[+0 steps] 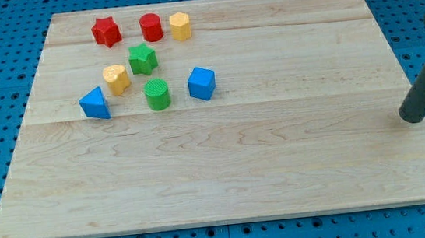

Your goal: Move the red star along with green star and green circle down a bit

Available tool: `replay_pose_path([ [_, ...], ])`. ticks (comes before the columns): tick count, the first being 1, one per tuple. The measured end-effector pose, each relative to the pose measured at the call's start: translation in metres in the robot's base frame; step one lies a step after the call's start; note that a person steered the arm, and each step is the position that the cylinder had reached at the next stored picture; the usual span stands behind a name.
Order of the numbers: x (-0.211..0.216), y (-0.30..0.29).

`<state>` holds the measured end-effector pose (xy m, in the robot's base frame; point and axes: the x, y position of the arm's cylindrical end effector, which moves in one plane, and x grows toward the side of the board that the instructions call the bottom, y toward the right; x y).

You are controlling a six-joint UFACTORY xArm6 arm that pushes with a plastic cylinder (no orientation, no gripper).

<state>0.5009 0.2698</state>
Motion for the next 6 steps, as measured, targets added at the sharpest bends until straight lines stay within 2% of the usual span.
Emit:
replay_pose_path([
  [1,0.002,-0.003],
  [2,0.017,-0.053],
  [4,0.017,-0.180],
  [6,0.005,-0.346],
])
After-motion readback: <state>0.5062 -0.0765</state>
